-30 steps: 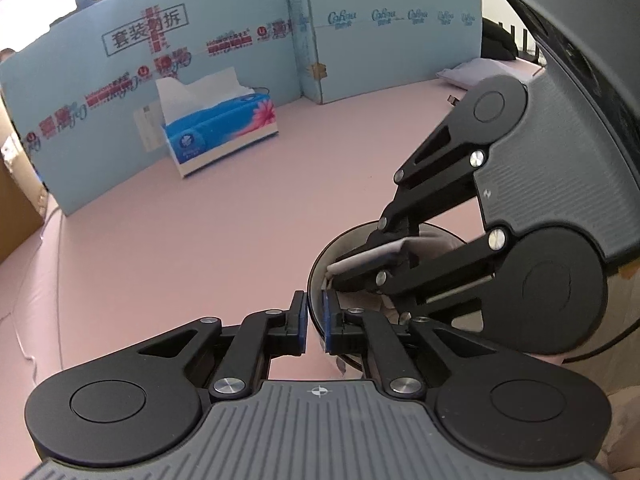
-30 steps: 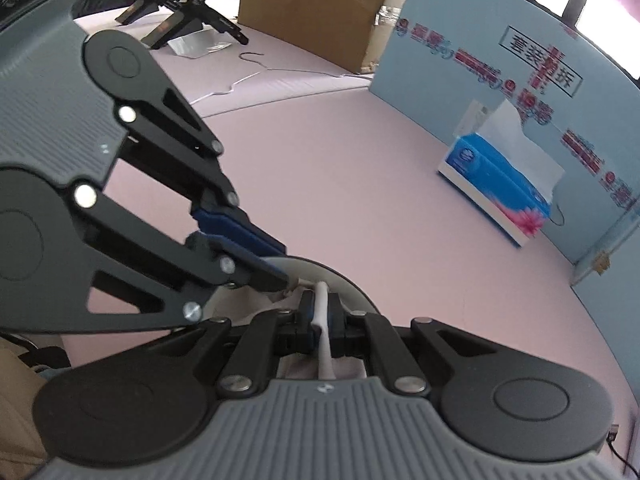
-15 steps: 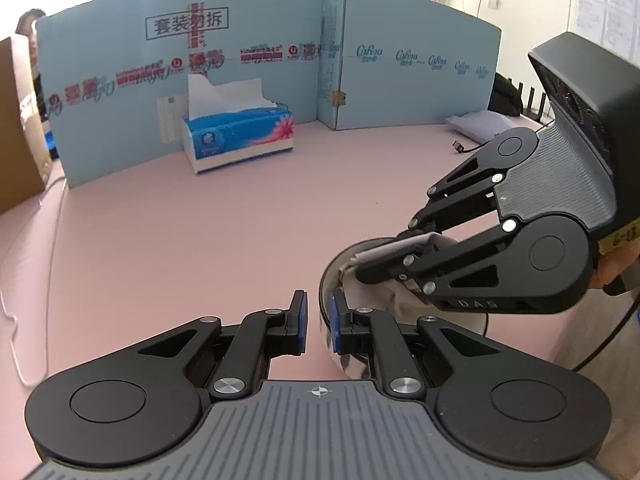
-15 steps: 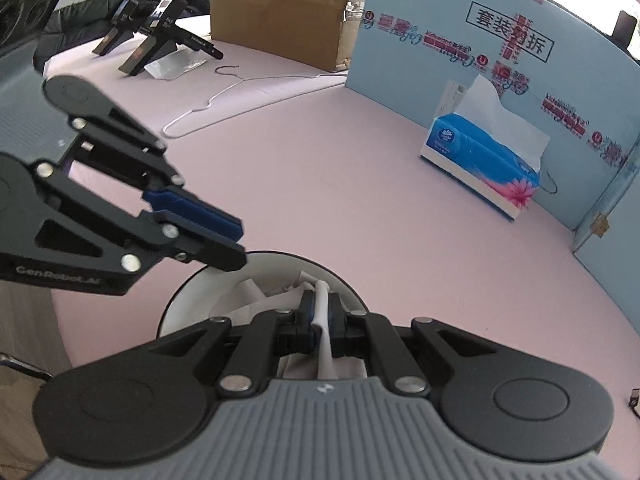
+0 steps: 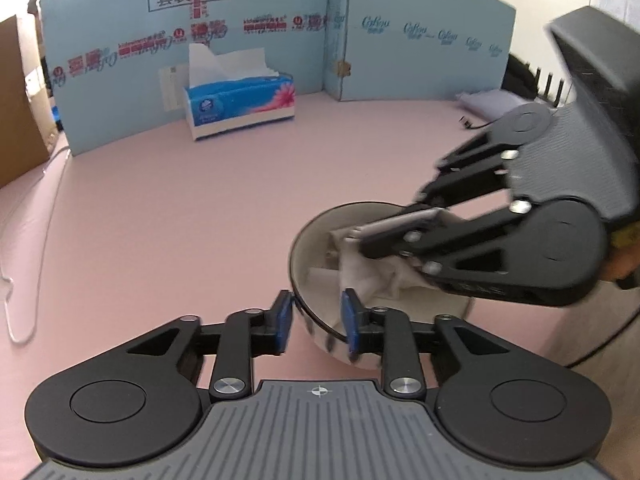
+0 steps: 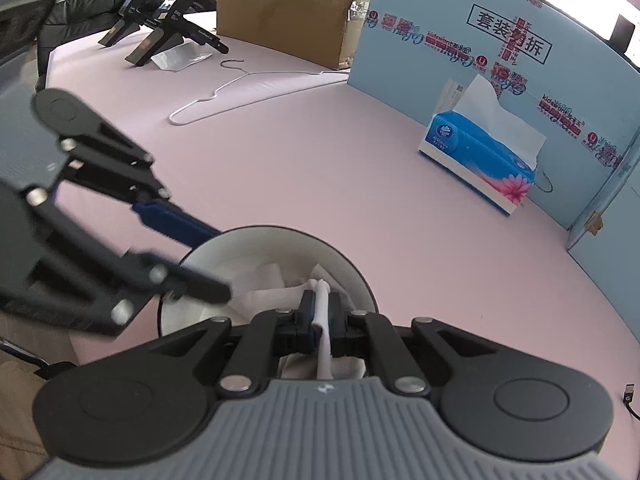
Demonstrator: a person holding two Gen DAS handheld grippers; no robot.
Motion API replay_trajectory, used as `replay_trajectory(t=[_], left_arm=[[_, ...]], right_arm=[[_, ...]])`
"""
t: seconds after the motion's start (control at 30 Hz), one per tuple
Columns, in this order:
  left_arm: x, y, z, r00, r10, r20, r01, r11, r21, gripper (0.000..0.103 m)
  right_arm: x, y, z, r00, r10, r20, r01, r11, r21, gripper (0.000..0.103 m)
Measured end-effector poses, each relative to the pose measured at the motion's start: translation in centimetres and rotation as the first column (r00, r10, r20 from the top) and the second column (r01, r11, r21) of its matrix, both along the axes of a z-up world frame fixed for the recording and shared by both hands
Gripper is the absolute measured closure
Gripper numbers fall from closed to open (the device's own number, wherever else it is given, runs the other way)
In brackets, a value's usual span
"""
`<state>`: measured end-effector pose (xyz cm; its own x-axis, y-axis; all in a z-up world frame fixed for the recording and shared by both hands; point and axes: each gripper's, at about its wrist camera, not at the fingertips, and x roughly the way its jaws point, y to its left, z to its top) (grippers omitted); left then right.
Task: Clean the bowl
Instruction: 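Rub the cloth over the bowl bottom with the right gripper while the left gripper steadies the rim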
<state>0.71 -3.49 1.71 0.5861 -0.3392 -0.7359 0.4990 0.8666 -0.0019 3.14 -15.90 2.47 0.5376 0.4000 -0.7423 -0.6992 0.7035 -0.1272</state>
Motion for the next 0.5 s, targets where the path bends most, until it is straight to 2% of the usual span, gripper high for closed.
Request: replay_trajectory(t=[0.2, 0.33, 0.5], left_arm=[[1.9, -0.9, 0.1, 0.998, -0.062, -0.003, 0.062, 0.993, 0.097, 0.09], [3.2, -0.8, 0.2, 0.997, -0.075, -0.015, 0.076, 0.992, 0.103, 0.092], [2.9, -0.6, 0.0, 0.996, -0.084, -0.01, 0.084, 0.993, 0.079, 0.093]], right_arm=[[-0.9, -0.8, -0.1, 1.0, -0.006, -0.015, 0.006, 1.0, -0.002, 0.098], [-1.4, -0.6, 0.2, 1.0, 0.017, -0.025, -0.017, 1.0, 0.0, 0.098], [-0.9, 0.2, -0.2, 1.0, 0.024, -0.015, -0.025, 0.997, -0.071, 0.099]])
